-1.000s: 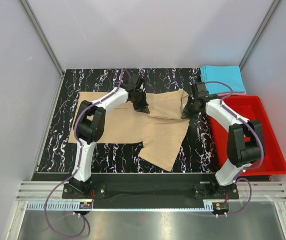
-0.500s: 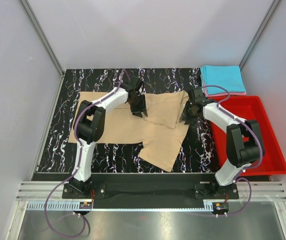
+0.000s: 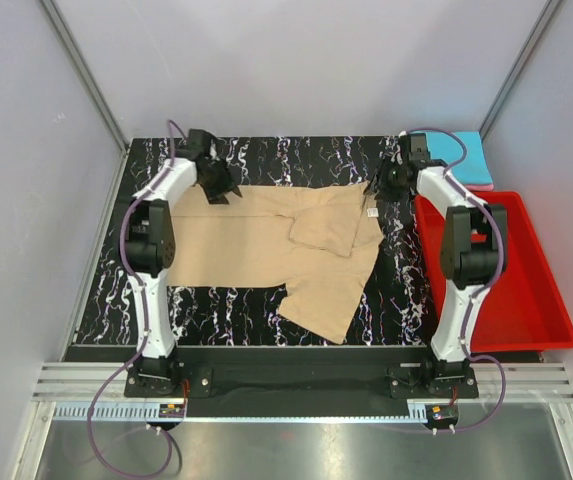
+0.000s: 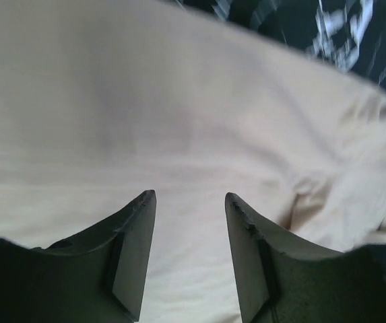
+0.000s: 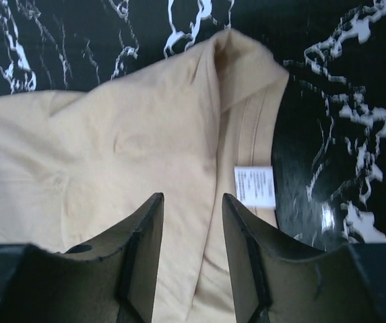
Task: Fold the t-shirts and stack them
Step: Fold the tshirt
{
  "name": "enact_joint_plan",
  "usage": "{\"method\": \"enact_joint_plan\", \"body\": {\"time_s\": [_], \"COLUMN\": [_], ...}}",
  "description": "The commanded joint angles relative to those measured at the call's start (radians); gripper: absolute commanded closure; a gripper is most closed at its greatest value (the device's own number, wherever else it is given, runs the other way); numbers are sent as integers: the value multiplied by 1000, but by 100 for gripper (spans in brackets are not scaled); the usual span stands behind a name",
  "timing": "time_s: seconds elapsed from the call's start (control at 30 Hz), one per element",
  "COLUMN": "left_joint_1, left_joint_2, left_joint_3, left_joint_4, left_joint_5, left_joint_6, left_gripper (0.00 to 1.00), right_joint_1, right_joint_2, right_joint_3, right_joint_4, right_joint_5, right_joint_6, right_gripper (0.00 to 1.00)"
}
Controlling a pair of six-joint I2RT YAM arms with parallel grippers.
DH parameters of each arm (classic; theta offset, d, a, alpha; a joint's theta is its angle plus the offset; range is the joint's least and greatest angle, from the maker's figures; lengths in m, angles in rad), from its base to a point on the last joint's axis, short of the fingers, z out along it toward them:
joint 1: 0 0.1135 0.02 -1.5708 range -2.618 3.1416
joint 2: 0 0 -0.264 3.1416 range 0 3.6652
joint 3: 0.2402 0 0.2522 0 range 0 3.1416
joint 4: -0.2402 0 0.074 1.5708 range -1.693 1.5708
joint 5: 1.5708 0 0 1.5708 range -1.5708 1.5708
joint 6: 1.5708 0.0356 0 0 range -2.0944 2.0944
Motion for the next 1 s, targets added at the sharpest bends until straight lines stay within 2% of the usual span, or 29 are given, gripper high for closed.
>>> {"method": "enact_joint_plan", "body": {"time_s": [0.0,0.23,0.37,0.43,0.5,0.7,0.77,0.87,0.97], "left_joint_1": [60,137,160,182,192,207,207,207,204], "left_joint_2": [3,127,165,188,202,282,317,321,250], "left_joint_3": [51,125,135,137,148,227,290,318,283], "left_joint_4": [106,167,176,181,172,138,129,170,186], "left_joint_5": [36,84,66,52,18,-4,10,131,174], "left_joint_6": [19,17,-7,-14,-17,-63,-81,-101,-107], "left_gripper": [49,49,49,49,49,48,48,48,47], "right_joint_1": [-13,-30,-37,-43,-46,-54,-56,-56,-53], "right_joint_2": [101,292,384,413,418,387,382,375,349], "right_joint_3": [110,317,412,431,434,360,348,354,426], "right_joint_4": [30,39,5,8,11,123,174,232,134], "right_joint_5": [-72,-92,-36,18,93,240,262,183,145], "right_joint_6": [-22,-19,-1,10,30,110,130,109,84], "right_gripper": [53,53,59,85,100,100,89,78,69]}}
